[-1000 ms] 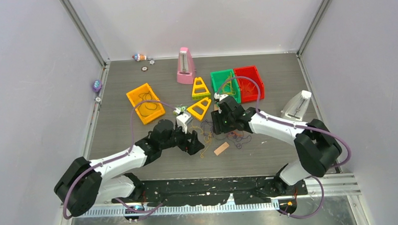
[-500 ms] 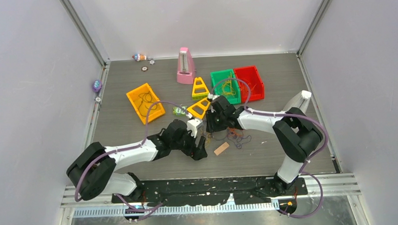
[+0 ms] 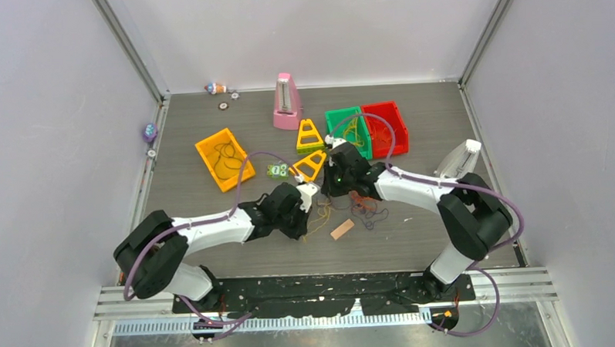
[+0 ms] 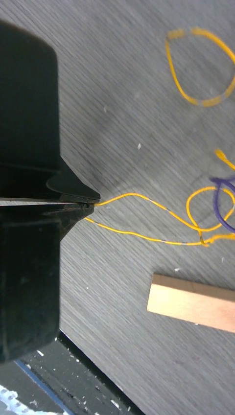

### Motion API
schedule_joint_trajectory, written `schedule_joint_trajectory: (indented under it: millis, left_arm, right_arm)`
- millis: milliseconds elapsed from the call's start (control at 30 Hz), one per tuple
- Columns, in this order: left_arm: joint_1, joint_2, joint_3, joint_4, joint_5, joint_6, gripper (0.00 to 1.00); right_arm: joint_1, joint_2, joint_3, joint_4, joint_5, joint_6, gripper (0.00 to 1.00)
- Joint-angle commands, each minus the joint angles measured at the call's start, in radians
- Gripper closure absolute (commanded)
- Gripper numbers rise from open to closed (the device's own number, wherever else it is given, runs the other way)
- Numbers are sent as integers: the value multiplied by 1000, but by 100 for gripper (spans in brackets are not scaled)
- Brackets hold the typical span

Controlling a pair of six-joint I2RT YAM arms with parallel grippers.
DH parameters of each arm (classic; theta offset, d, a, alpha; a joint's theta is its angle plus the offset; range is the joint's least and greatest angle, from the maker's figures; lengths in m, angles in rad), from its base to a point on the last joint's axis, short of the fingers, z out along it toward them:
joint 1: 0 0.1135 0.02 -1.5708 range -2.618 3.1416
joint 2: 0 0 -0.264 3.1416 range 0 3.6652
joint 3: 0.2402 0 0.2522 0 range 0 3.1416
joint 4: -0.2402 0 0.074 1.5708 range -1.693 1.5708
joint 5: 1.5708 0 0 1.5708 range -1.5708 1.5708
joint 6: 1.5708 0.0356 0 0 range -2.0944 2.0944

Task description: Untangle the cables

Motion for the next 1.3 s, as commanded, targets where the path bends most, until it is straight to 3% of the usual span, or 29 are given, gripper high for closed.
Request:
schedule_joint_trajectory:
  millis: [0,333,500,567,633,700,767,833,1000,1267]
  left_arm:
    - [-3,-148,-43,19,-161,-8,100]
    - [10,-554,-267,131,-504,-103,100]
    - [46,-638,-138,-130,-631,-188,100]
    - [91,-648,-78,-205,-599,-187,100]
    - [146,-659,-43,-239,-539,-179,100]
    - [163,-671,-26,-227,-453,-149,100]
    - [163,-667,1,-217,-348,-137,100]
    - [163,-648,38,-213,-218,-129,100]
    - [163,-554,185,-281,-22,-97,100]
    - [163,-363,446,-407,37,-52,100]
  right_arm:
    - [-45,-121,-30,-26,114,-7,95]
    - [-216,-403,-232,-109,215,6,95]
    - [-250,-453,-260,-213,336,3,95]
    - [-253,-471,-271,-220,339,0,95]
    - [-253,-482,-274,-218,302,-20,86]
    - [-254,-486,-263,-214,209,-78,29]
    - [-253,-506,-260,-192,113,-118,9]
    - [-250,-540,-261,-158,2,-155,2]
    - [-243,-603,-247,-59,-170,-190,3]
    - [-241,-709,-272,147,-256,-185,1]
